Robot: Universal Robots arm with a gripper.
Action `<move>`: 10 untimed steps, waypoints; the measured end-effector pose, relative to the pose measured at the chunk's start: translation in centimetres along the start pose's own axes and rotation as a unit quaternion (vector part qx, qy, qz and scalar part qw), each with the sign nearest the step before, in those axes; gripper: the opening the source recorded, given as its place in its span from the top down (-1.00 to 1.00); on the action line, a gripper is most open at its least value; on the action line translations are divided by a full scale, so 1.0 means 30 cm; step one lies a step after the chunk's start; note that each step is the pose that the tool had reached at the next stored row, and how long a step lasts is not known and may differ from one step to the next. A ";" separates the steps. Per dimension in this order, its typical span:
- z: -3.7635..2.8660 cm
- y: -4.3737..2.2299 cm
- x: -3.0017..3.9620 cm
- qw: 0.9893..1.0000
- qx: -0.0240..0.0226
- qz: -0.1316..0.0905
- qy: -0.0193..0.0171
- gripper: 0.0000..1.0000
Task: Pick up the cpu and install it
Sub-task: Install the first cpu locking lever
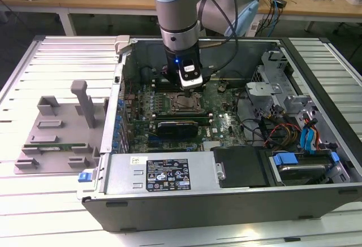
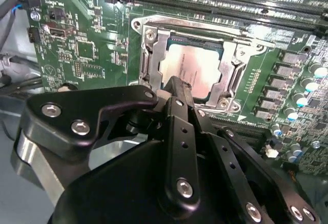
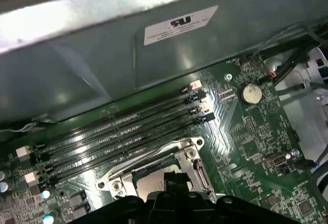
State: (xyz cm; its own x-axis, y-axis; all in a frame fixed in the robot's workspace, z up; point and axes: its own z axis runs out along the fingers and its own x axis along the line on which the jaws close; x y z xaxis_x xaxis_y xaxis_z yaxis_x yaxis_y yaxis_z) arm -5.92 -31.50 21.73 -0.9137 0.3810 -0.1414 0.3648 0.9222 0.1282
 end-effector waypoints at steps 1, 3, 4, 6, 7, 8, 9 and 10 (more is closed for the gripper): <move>0.000 0.000 0.000 1.000 0.000 0.000 0.000 0.79; 0.000 0.000 0.000 1.000 0.007 -0.002 -0.002 0.79; 0.000 0.000 0.000 1.000 0.014 -0.006 -0.001 0.79; 0.000 0.000 0.000 1.000 0.024 -0.014 -0.001 0.79; 0.000 0.000 0.000 0.999 0.028 -0.025 0.000 0.79; 0.000 0.000 0.000 0.999 0.028 -0.039 0.001 0.79; 0.000 0.000 0.000 0.998 0.027 -0.049 0.003 0.79; 0.000 0.000 0.000 0.998 0.027 -0.057 0.004 0.79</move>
State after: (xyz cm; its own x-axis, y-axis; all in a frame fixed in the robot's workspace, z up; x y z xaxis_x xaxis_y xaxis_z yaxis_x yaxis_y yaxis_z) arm -5.92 -31.49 21.73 -0.9511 0.2734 -0.1440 0.2677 0.9618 0.0579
